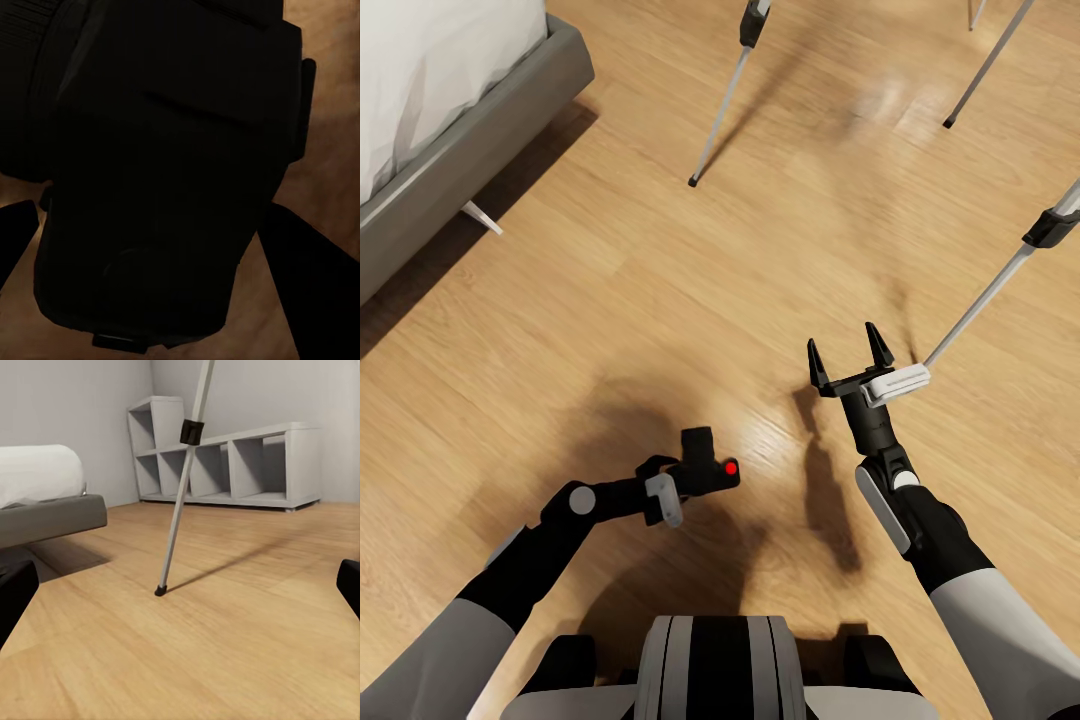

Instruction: Attach the digital camera to the camera tripod in the bedroom.

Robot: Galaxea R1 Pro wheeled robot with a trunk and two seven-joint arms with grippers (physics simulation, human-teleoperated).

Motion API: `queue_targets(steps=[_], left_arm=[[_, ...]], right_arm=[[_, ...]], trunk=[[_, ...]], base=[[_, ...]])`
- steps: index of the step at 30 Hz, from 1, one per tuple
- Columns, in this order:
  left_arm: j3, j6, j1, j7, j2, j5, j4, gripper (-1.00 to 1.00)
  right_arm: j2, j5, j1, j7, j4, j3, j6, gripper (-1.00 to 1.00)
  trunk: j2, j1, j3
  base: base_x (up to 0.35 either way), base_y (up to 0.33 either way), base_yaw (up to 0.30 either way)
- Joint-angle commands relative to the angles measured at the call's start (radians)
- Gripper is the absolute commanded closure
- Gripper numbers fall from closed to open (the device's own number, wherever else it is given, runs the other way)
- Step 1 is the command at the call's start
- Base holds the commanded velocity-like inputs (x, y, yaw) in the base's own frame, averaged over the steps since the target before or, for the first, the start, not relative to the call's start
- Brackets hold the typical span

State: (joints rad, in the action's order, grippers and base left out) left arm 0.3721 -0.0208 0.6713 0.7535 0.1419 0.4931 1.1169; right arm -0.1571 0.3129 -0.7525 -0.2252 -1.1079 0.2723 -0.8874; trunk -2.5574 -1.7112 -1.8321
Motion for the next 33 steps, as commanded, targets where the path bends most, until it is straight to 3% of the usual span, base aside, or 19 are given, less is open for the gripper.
queue_targets(steps=[1,14,33], left_arm=[[0.001,-0.001,0.000,0.000,0.001,0.012,0.001,1.00],[0.001,-0.001,0.001,0.000,0.001,0.012,0.002,1.00],[0.001,-0.001,0.001,0.000,0.001,0.012,0.031,1.00]], right_arm=[[-0.001,0.011,-0.001,-0.006,0.000,0.003,-0.002,-1.00],[-0.001,0.011,-0.001,-0.006,0.000,0.003,-0.002,-1.00],[-0.001,0.011,-0.001,-0.006,0.000,0.003,-0.002,-1.00]], trunk=[[0.000,0.000,0.000],[0.000,0.000,0.001],[0.000,0.000,0.030]], base=[[0.000,0.000,0.000],[0.000,0.000,0.000],[0.000,0.000,0.000]])
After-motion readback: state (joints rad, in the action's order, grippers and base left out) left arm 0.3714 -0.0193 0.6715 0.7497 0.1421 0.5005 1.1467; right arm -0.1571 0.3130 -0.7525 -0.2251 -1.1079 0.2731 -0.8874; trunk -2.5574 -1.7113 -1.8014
